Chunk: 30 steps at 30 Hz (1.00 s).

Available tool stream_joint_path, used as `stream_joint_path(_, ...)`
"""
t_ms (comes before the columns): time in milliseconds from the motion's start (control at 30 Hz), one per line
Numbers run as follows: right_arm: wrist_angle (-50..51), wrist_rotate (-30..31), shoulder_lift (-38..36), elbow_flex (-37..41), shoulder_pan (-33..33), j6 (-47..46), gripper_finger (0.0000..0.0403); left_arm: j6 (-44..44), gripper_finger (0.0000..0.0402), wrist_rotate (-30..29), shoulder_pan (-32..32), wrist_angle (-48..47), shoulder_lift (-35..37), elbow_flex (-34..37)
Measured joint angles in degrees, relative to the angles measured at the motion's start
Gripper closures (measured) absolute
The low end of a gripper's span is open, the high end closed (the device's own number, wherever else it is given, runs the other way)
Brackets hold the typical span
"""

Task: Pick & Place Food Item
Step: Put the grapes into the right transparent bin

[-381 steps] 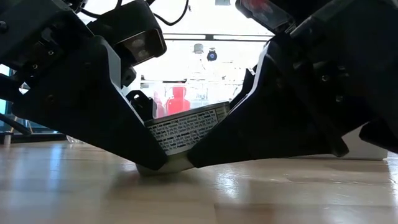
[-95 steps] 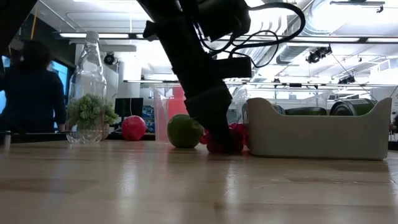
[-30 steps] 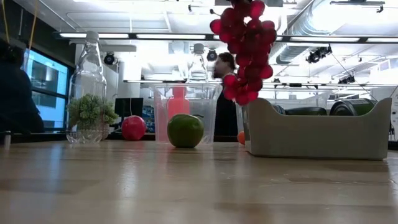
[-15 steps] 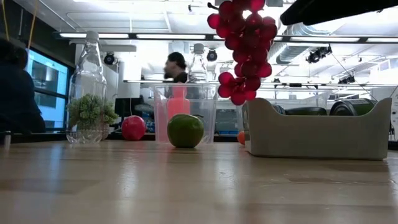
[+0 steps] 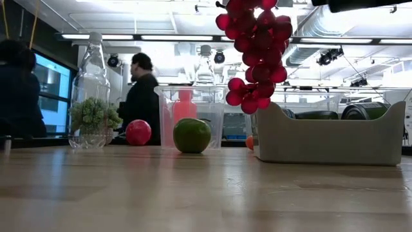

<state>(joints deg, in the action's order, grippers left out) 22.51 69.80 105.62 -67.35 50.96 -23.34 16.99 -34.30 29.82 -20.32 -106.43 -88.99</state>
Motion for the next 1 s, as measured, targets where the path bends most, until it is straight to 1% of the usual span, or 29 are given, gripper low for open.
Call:
stream_joint_path(167,-0.01,-0.48,0.0,0.0,-1.08,-2.01,0.0094,0.0,0.0401,0.01,0.0,0.53,0.0,-0.02)
stream_joint_path(233,0.0,-3.09,0.0,0.0,-1.86,-2.68,0.0094,-0.01,0.0401,0.04,0.0,1.27,-0.02,-0.02)
stream_joint_path(333,-0.14,-8.78,0.0,0.0,-3.42,-2.88,0.0094,0.0,0.0401,0.04,0.0,1.53,-0.02,-0.04)
stream_joint_path(400,-0.21,-11.08,0.01,0.0,-4.76,-2.72,0.0094,0.07,0.0401,0.04,0.0,1.53,-0.02,-0.04)
stream_joint_path(533,-0.6,-10.93,0.02,0.0,-6.72,-2.0,0.0094,0.42,0.0401,0.37,0.19,1.53,-0.02,-0.04)
stream_joint_path(733,-1.17,-8.33,0.02,0.0,-9.8,-0.66,0.0094,0.46,0.0401,1.57,0.5,2.59,-0.02,-0.04)
stream_joint_path(833,-2.06,-9.05,0.02,0.0,-11.04,1.15,0.0094,0.48,0.0401,1.62,0.5,2.79,-0.02,-0.04)
stream_joint_path(1000,-3.88,-12.38,0.02,0.0,-12.39,4.11,0.0094,0.52,0.0401,3.07,0.17,3.18,-0.02,-0.04)
